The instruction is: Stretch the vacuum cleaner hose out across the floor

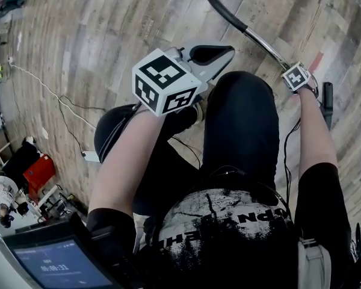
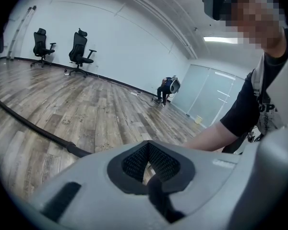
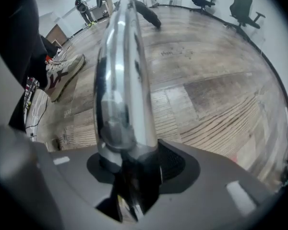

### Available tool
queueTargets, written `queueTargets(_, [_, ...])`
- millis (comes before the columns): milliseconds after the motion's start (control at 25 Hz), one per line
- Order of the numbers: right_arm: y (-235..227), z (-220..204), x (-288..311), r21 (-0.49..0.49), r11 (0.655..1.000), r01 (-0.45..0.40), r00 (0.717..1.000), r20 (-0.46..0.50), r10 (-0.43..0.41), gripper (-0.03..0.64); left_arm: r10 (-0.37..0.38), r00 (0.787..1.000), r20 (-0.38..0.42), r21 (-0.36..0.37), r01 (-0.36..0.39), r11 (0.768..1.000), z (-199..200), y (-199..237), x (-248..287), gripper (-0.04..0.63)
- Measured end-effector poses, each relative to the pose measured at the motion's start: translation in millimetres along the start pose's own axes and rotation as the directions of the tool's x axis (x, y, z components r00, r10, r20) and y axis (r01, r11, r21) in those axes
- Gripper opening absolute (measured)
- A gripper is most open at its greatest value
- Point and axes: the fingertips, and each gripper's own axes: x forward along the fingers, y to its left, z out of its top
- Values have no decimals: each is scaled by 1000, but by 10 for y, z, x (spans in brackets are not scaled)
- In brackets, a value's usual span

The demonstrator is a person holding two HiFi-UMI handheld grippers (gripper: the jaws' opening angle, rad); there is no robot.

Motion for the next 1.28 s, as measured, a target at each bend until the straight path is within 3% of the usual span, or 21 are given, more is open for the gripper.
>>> queueTargets(120, [371,147,101,13,986,-168,984,68,167,224,-5,1000,-13,-11,5,1000,-38,49,11,0])
queueTargets(200, [469,85,132,15,980,-199,978,64,198,224,-12,1000,-22,-5,12,1000,-54,39,34,0])
queueTargets(360, [180,-232,98,9,999,-44,999,-23,44,213,-22,999,-31,5,22,1000,-105,3,55,0])
queueTargets(440, [259,-265,79,22,997,-79,997,1,79,204,-24,999,-42,18,25,1000,-132,-32,88,0])
queueTargets(560, [194,-306,8,15,998,-57,998,18,57,181,-28,998,-52,41,30,999,-133,-78,154,0])
queueTargets(680, [465,-232,-1,38,986,-161,985,68,159,156,-25,998,-59,61,29,998,-148,-104,169,0])
queueTargets(760, [511,-265,-6,39,986,-160,986,50,158,130,-28,998,-59,65,32,997,-149,-109,181,0])
queueTargets(840, [330,-267,-70,13,998,-66,998,20,66,96,-33,997,-63,81,38,996,-132,-89,217,0])
queueTargets(920, [97,-268,-164,-23,997,71,997,-11,-71,8,-45,996,-74,96,52,994,-141,-85,245,0])
queueTargets(1000, [68,-317,-214,-5,994,111,993,-46,-111,6,-61,995,-83,106,70,992,-148,-79,274,0])
queueTargets(1120, [105,-173,-272,31,995,97,995,-7,-97,6,-93,992,-86,115,103,988,-68,-22,308,0])
queueTargets(1240, [285,98,-340,137,990,-19,997,73,9,6,-141,987,-78,118,150,982,97,110,285,0])
queueTargets(1280, [273,151,-386,162,987,-21,996,87,7,6,-152,985,-88,134,163,978,134,153,284,0])
